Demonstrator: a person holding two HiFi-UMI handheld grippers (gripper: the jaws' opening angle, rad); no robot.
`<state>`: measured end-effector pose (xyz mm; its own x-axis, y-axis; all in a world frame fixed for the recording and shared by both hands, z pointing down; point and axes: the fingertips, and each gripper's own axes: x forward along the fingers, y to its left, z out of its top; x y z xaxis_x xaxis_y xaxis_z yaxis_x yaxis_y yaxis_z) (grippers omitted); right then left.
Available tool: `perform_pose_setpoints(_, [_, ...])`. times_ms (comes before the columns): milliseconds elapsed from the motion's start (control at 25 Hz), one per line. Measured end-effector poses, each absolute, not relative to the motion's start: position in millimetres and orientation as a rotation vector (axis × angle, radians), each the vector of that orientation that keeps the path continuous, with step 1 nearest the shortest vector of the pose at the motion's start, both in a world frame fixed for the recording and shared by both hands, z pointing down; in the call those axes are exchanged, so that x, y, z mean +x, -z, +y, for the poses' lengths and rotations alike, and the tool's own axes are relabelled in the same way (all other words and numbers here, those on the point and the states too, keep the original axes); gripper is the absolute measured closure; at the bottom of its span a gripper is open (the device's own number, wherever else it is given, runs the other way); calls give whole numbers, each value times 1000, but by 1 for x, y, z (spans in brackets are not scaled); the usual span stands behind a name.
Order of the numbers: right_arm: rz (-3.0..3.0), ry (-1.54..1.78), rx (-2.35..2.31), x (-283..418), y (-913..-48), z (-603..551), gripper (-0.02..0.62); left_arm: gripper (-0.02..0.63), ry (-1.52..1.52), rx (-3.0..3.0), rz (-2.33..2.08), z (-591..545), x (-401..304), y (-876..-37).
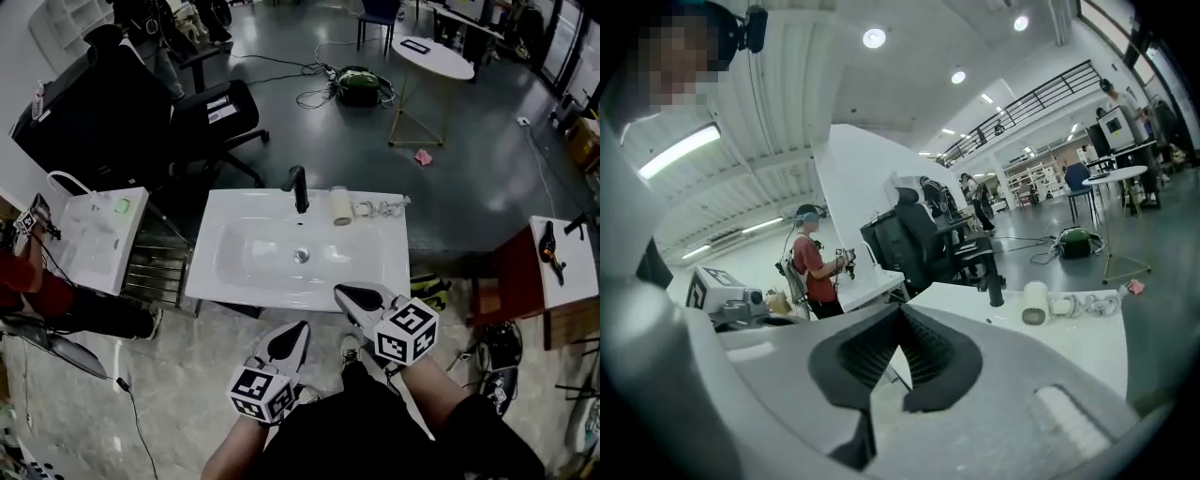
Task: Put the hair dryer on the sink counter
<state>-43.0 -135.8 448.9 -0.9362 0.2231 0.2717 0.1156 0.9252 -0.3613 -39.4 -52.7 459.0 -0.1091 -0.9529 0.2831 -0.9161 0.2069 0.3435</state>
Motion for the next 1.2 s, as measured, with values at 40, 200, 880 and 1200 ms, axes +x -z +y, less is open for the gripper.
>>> perform_pose_setpoints(40, [-2770,-497,-255,-39,-450,-126,594,603,117,1737,-2046,-48,-35,-460])
perform_pose_setpoints(200, [-2751,-520,-258,-22,-457,-91,594,603,132,1742,-2041,-29,-23,-460])
perform_pose_setpoints(880, [-2762,-454,-195,17,-465,-21,595,603,159,1779,-2015,25,1,-466])
perform_pose_setpoints(1200, [-2763,-412,-242,7,-460,3,595,603,166,1766,-2046,48,-5,-461])
